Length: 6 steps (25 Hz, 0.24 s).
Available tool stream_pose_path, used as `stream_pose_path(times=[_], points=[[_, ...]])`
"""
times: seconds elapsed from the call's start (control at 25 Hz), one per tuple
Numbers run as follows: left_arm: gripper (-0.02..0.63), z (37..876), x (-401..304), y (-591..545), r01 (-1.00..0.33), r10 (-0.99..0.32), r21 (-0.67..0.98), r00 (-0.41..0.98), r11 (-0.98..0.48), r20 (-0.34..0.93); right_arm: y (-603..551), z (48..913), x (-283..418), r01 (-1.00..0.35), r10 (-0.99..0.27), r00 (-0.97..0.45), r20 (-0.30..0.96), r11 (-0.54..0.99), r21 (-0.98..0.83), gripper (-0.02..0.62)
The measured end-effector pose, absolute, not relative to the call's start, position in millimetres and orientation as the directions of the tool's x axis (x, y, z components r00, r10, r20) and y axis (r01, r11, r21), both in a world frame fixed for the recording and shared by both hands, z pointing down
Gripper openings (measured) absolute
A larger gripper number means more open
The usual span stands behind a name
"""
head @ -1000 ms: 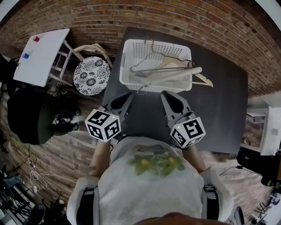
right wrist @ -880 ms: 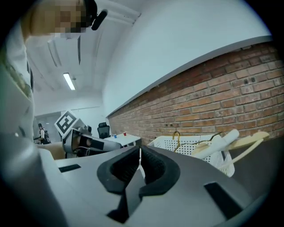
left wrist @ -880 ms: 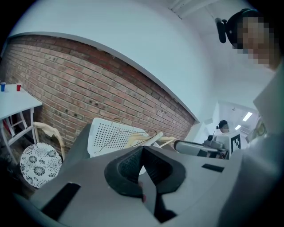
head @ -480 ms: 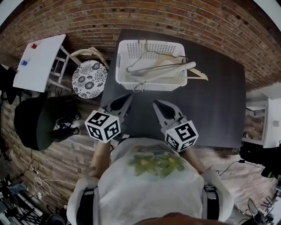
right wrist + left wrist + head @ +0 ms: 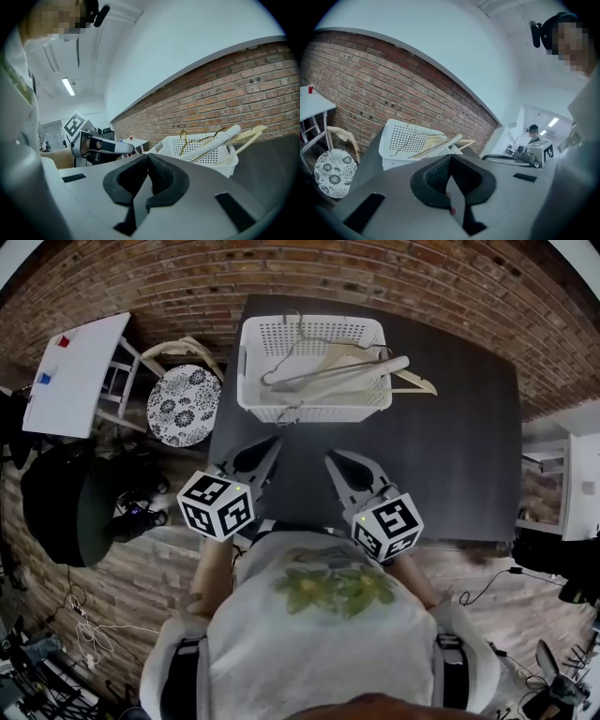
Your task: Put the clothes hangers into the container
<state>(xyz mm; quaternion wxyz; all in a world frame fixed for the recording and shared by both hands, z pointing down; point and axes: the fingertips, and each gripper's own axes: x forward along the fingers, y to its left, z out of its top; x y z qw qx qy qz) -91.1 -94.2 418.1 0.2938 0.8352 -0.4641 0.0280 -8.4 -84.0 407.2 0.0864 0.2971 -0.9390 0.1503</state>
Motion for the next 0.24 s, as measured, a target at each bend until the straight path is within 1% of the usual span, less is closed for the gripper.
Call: stream_pose_path(times=[0.24], points=[[0.028,406,-84,-90,-0.763,-0.757,0.485,0.595,-0.428,0.27,-79,409,-3,-0.592,-0.54,-0.803,0.254,0.771,-0.235,0.031]])
